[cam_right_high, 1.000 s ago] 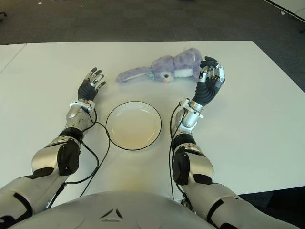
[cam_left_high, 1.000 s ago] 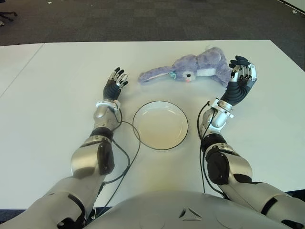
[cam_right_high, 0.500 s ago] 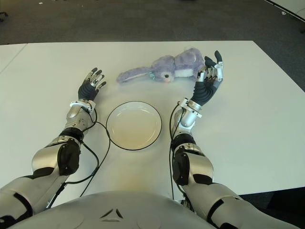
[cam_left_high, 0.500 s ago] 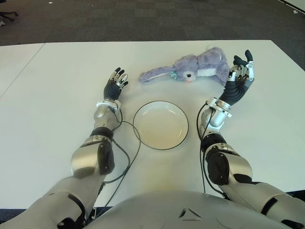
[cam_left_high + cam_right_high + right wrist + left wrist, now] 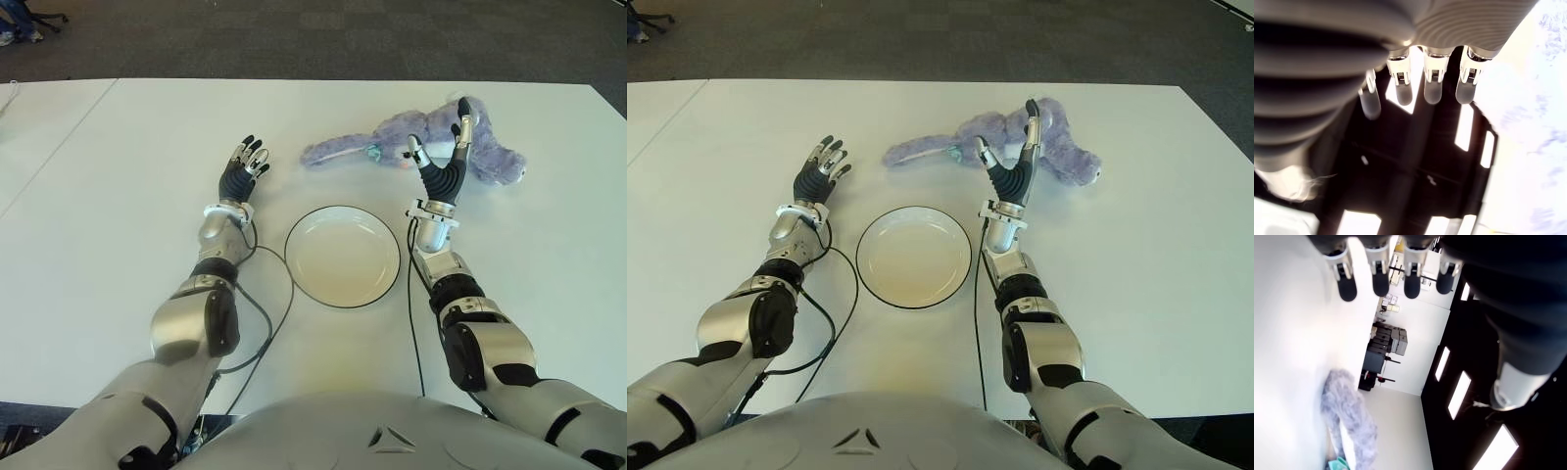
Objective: Put the doll into the plate.
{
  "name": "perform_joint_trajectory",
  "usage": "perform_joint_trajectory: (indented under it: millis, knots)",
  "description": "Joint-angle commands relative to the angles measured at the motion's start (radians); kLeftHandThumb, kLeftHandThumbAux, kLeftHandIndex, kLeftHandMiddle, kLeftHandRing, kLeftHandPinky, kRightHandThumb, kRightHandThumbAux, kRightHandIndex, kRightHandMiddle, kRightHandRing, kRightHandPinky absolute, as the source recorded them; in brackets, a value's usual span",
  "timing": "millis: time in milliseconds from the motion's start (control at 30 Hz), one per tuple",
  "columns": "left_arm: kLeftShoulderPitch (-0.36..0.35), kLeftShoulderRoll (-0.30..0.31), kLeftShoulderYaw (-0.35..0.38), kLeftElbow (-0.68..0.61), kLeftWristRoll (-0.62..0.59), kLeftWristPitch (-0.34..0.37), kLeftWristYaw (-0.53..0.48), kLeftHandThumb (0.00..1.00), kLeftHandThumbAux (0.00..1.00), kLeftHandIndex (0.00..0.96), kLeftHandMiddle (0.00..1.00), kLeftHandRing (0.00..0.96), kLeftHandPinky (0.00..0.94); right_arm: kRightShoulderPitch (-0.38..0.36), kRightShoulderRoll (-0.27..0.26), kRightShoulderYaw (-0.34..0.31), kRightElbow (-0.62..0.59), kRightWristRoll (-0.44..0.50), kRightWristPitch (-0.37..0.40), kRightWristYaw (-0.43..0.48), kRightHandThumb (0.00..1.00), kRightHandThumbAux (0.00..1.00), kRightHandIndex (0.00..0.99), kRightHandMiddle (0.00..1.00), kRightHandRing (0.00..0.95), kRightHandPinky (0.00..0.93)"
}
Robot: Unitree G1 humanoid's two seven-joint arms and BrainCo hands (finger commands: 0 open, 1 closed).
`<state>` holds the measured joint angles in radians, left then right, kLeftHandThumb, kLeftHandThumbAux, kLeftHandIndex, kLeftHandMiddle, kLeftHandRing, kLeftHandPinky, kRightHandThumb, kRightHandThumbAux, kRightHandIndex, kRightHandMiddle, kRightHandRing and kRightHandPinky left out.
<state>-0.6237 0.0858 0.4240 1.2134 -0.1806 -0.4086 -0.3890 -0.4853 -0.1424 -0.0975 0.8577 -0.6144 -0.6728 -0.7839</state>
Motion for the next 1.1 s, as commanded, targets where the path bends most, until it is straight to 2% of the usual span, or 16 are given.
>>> perform_joint_trajectory:
  millis: [33, 233, 433, 733, 1100]
  knots:
    - [0.213, -0.03, 0.023, 0.14, -0.013, 0.154, 0.015, 0.095, 0.635, 0.095, 0.095, 0.078, 0.124, 0.124, -0.058, 0.043, -0.026, -0.061, 0.249, -0.028, 0.185, 0.478, 0.0, 0.0, 0.0, 0.0]
    - [0.211, -0.029, 0.027, 0.14, -0.017, 0.16, 0.011, 0.091, 0.632, 0.098, 0.095, 0.079, 0.126, 0.116, -0.077, 0.064, -0.06, -0.04, 0.356, -0.008, 0.207, 0.49, 0.0, 0.0, 0.0, 0.0]
    - [0.21, -0.029, 0.025, 0.14, -0.012, 0.156, 0.013, 0.079, 0.625, 0.086, 0.092, 0.082, 0.132, 0.111, -0.104, 0.079, -0.089, -0.022, 0.408, 0.017, 0.206, 0.502, 0.014, 0.0, 0.0, 0.003]
    - [0.209, -0.03, 0.028, 0.14, -0.015, 0.153, 0.017, 0.054, 0.618, 0.054, 0.087, 0.09, 0.142, 0.131, -0.166, 0.088, -0.142, -0.003, 0.43, 0.072, 0.197, 0.521, 0.044, 0.0, 0.0, 0.006]
    - [0.207, -0.029, 0.031, 0.14, -0.012, 0.154, 0.031, 0.007, 0.638, 0.042, 0.107, 0.112, 0.147, 0.135, -0.226, 0.108, -0.098, 0.007, 0.39, 0.08, 0.175, 0.518, 0.072, 0.0, 0.0, 0.0]
